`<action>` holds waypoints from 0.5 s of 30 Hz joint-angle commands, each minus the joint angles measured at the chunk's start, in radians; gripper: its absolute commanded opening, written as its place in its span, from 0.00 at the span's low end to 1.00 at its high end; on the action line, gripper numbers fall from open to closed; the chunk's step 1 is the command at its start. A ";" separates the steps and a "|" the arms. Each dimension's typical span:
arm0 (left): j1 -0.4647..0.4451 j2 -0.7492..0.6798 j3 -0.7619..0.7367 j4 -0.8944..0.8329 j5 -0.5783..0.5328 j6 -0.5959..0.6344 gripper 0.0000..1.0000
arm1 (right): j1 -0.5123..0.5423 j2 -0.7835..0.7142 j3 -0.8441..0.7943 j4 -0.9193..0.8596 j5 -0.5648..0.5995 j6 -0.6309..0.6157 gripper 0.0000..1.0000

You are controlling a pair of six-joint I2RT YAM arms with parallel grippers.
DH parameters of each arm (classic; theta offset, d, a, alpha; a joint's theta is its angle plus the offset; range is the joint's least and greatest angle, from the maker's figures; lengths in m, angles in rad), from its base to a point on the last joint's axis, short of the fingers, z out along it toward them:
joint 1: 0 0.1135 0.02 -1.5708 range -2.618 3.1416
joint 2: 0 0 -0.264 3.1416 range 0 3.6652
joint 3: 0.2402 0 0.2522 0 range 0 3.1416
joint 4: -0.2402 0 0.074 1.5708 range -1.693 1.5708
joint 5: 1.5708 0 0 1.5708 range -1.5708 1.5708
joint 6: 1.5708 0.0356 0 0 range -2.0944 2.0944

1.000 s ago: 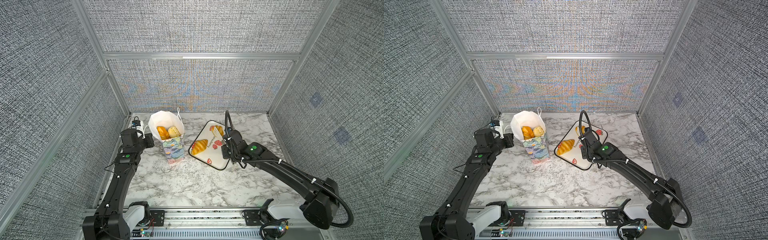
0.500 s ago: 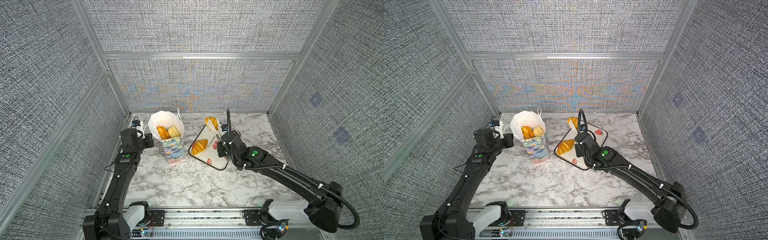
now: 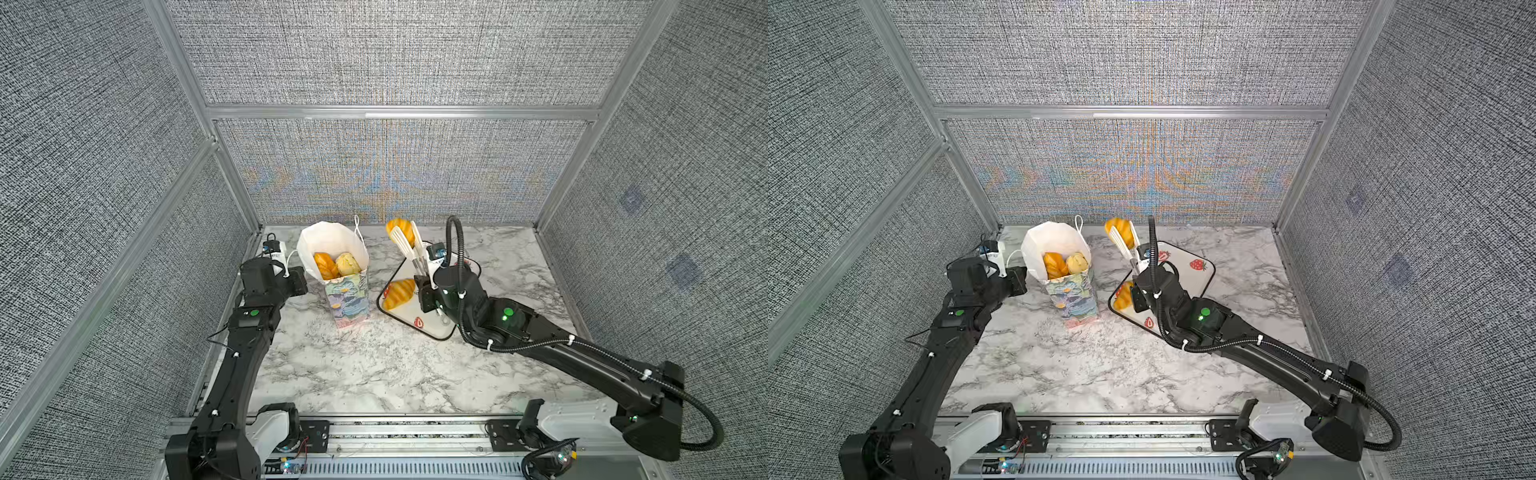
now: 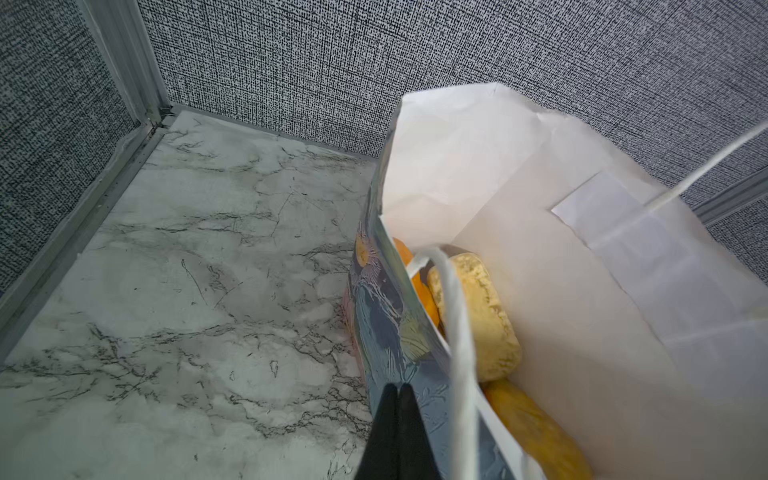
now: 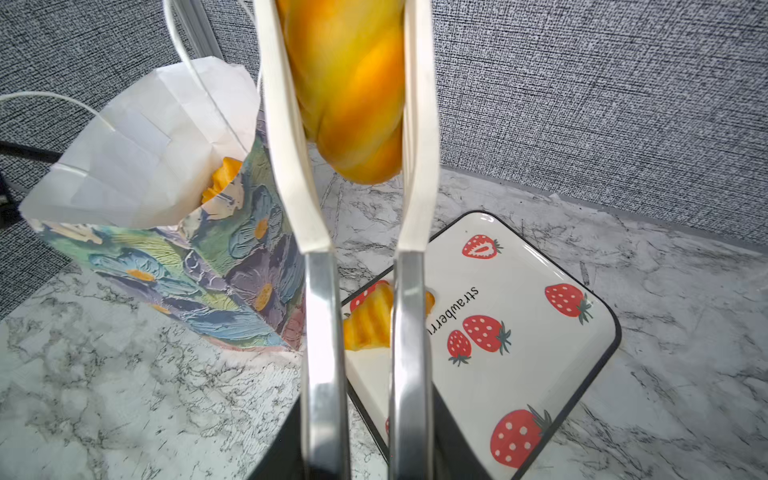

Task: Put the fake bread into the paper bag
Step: 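Lift the striped croissant with the right-held tongs and carry it to the bag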

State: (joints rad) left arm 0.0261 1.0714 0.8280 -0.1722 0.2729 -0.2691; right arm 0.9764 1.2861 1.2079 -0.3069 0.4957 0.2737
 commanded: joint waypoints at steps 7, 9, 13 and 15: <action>0.000 0.000 -0.002 0.013 0.015 0.010 0.00 | 0.070 0.076 0.069 0.143 0.029 -0.072 0.32; 0.001 0.000 -0.001 0.013 0.017 0.007 0.00 | 0.084 0.105 0.091 0.149 0.035 -0.086 0.32; 0.001 -0.002 -0.003 0.011 0.010 0.009 0.00 | 0.109 0.149 0.123 0.165 0.037 -0.104 0.32; 0.001 -0.001 -0.003 0.013 0.011 0.009 0.00 | 0.120 0.167 0.132 0.176 0.040 -0.114 0.32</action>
State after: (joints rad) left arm 0.0269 1.0714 0.8280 -0.1719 0.2726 -0.2691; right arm 1.0870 1.4414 1.3247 -0.2020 0.5171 0.1814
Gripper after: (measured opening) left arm 0.048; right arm 0.324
